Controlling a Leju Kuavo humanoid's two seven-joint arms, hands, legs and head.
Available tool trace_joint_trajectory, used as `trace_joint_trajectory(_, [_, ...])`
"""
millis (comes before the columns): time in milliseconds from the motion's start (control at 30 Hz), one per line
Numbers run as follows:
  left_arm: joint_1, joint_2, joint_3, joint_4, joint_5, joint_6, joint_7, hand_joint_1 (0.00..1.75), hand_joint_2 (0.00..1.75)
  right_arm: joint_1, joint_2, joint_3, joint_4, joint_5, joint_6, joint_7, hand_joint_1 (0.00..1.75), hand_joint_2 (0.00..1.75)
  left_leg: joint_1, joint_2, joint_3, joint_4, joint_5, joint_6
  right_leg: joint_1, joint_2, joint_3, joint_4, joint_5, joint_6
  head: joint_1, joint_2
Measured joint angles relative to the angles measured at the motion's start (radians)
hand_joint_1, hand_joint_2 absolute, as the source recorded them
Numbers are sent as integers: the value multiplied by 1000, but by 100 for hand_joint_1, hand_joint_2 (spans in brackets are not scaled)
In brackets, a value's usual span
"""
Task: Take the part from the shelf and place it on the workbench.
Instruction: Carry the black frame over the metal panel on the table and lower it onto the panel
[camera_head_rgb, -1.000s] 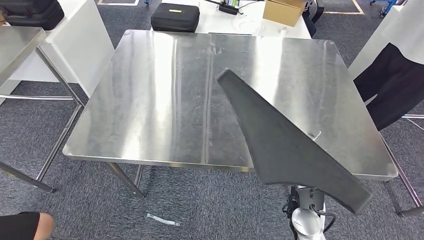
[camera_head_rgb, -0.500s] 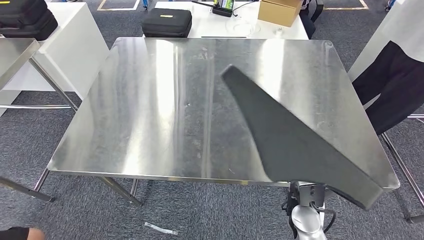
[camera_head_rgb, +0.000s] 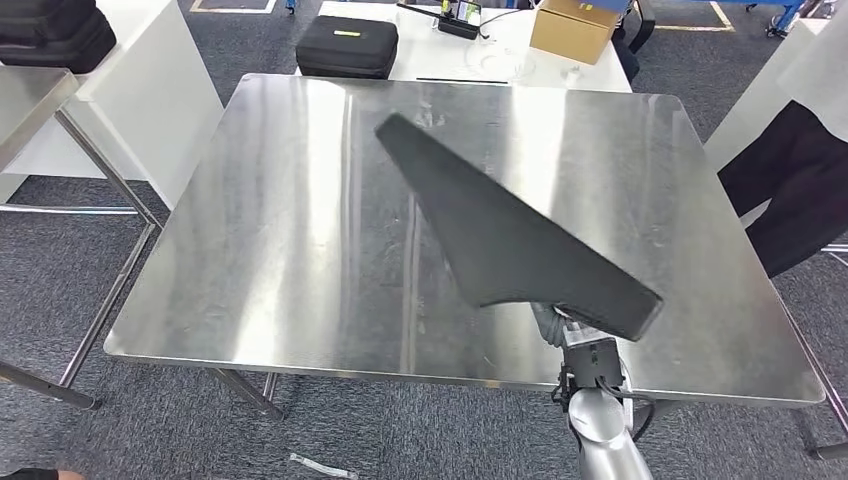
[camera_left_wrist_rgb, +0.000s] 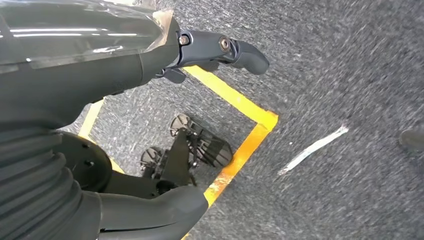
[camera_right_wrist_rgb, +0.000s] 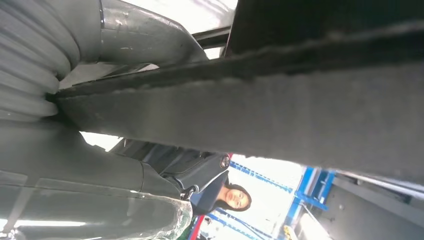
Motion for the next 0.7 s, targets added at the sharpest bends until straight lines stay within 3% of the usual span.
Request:
trace_joint_trajectory(200, [-7, -6, -11, 0, -15, 3, 10, 0, 175, -54, -10, 8, 70, 39, -26, 31, 173, 175, -3, 0, 0, 1, 0, 6, -3, -1, 0, -4, 1, 4, 0, 0])
trace_joint_trajectory(500, [-30, -42, -62, 0, -59, 5, 39, 0, 175, -213, -83, 9, 364, 247, -227, 61, 173, 175, -3, 0, 4, 1, 4, 10, -3, -3, 4, -4, 4, 9, 0, 0])
trace_joint_trajectory(700, [-31, -52, -80, 0, -61, 2, 41, 0, 175, -256, -111, 9, 479, 265, -248, 69, 173, 175, -3, 0, 3, 1, 4, 10, -3, -3, 4, -4, 4, 10, 0, 0])
